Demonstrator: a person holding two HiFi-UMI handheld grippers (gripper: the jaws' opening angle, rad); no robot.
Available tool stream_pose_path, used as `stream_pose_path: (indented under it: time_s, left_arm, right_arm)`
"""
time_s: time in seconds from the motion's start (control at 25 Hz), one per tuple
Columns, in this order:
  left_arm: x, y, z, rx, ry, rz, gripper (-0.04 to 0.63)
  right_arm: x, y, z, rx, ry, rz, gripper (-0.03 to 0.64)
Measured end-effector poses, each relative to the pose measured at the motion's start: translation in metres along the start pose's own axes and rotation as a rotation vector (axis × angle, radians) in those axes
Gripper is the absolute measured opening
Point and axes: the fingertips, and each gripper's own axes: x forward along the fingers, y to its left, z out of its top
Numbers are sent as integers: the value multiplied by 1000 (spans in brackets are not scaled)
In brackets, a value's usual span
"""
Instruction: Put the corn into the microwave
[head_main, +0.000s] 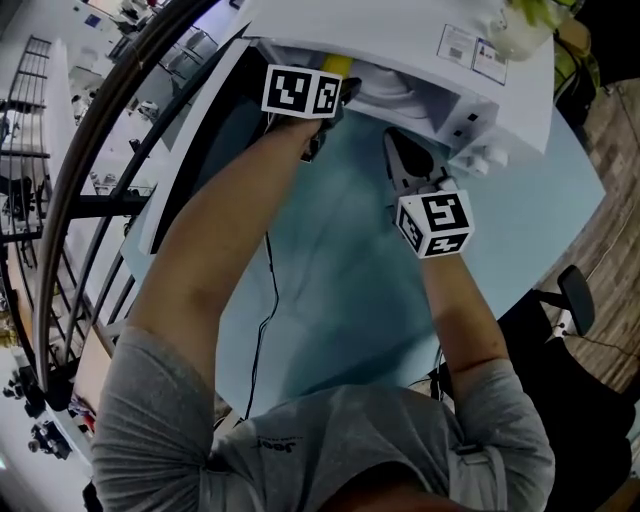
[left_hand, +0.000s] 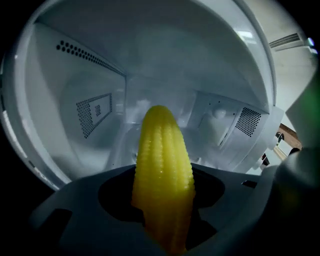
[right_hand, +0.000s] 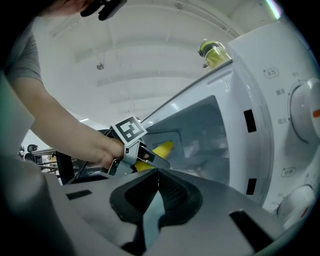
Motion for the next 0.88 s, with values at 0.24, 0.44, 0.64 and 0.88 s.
stream_pose_path:
  time_s: [0.24, 0.44, 0.64, 0.88]
  left_arm:
    - [13, 0, 11, 43, 23, 17, 244]
    - [24, 0, 16, 79, 34, 32, 243]
    - [34, 4, 15, 110, 48, 54, 244]
    - [44, 6, 10, 121, 55, 66, 244]
  right_arm:
    - [-2, 0, 0, -16, -6, -2, 18]
    - [-2, -9, 0, -18, -15, -16, 18]
    - [0, -11, -2, -22, -21, -19, 18]
    - [2, -15, -2, -30, -31, -31, 18]
